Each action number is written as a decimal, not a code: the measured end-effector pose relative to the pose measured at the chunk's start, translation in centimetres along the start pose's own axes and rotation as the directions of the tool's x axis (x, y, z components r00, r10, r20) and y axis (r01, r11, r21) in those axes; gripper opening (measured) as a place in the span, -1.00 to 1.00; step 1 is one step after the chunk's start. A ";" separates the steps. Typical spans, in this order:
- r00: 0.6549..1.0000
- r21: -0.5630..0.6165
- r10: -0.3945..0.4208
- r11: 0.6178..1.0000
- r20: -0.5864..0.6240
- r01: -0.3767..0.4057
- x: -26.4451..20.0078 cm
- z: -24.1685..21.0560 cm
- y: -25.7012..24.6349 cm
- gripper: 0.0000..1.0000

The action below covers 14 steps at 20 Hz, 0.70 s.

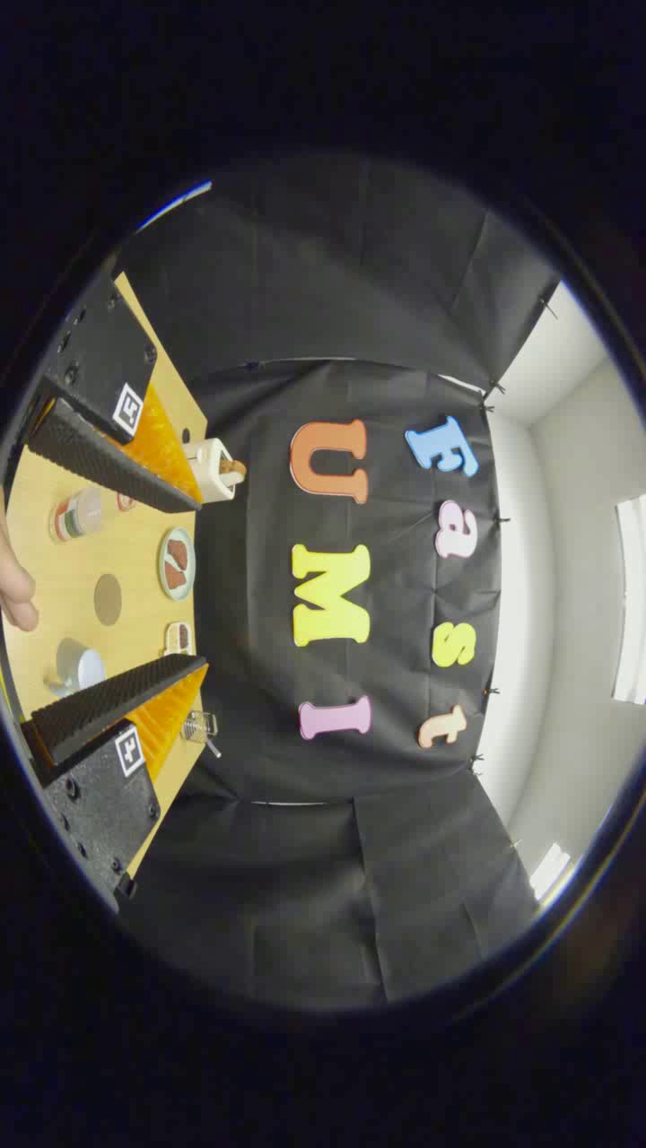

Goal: Take the bottle from table, then pour the juice into the cup, finally place the bottle on the coaster

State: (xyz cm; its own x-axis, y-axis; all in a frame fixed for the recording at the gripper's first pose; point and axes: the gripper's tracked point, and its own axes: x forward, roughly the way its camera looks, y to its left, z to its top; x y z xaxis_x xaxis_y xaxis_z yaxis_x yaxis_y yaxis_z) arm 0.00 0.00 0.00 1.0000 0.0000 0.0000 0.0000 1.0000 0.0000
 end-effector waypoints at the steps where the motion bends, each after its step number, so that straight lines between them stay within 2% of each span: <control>1: 1.000 0.003 0.006 1.000 0.001 -0.006 -0.1 0.1 0.1 1.00; 14: 1.000 0.008 0.002 1.000 -0.012 -0.002 -0.2 -0.7 0.7 1.00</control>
State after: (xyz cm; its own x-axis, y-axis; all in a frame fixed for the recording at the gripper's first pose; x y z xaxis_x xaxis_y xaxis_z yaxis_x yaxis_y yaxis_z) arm -0.19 0.68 -0.69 0.9999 0.0018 -0.0117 -0.0017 1.0000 0.0083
